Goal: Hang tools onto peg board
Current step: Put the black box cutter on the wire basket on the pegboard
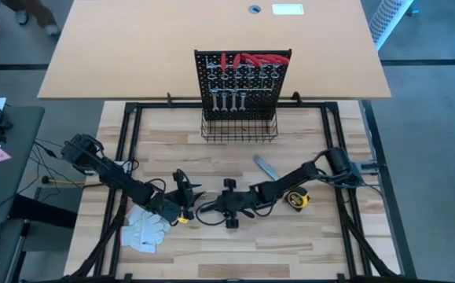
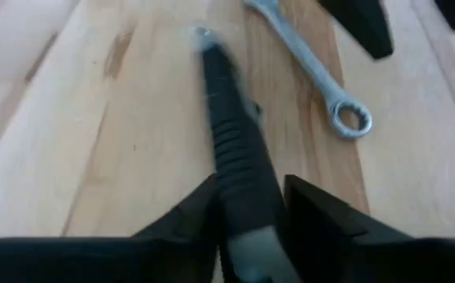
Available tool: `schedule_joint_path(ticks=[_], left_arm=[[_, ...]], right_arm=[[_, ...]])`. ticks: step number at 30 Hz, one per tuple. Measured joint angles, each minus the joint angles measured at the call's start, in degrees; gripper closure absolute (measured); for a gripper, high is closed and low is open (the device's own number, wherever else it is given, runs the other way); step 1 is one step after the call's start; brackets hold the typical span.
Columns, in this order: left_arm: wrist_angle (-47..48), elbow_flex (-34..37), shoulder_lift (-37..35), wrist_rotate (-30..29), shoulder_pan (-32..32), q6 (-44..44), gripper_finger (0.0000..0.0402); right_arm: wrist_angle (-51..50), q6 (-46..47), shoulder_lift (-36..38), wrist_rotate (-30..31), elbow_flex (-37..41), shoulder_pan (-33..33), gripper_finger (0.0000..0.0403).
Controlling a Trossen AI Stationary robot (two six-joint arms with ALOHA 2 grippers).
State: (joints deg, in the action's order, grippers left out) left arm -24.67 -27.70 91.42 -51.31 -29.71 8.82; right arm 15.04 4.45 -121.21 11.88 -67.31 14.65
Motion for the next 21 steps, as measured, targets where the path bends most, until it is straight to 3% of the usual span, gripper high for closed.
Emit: schedule_joint_path(ticks=[2, 8, 17, 21], left_arm=[[0.05, 0.00, 0.00, 0.00, 0.00, 0.02, 0.0272], [1.79, 0.00, 0.00, -0.87, -0.01, 1.53, 0.0272], [4.42, 0.01, -0.09, -3.17, -1.84, 2.82, 0.0272], [4.20, 0.00, -0.09, -3.23, -1.79, 2.95, 0.0272]], right_arm=[[0.88, 0.00, 0.05, 0.00, 0.00, -0.02, 0.0299], [-2.04, -0.45, 4.06, 0.41, 0.22, 1.70, 0.0300], [-16.25, -1.47, 26.55, 27.44, 8.78, 3.99, 0.0301], [-23.30, -1.32, 35.73, 29.42, 9.62, -2.48, 0.0301]])
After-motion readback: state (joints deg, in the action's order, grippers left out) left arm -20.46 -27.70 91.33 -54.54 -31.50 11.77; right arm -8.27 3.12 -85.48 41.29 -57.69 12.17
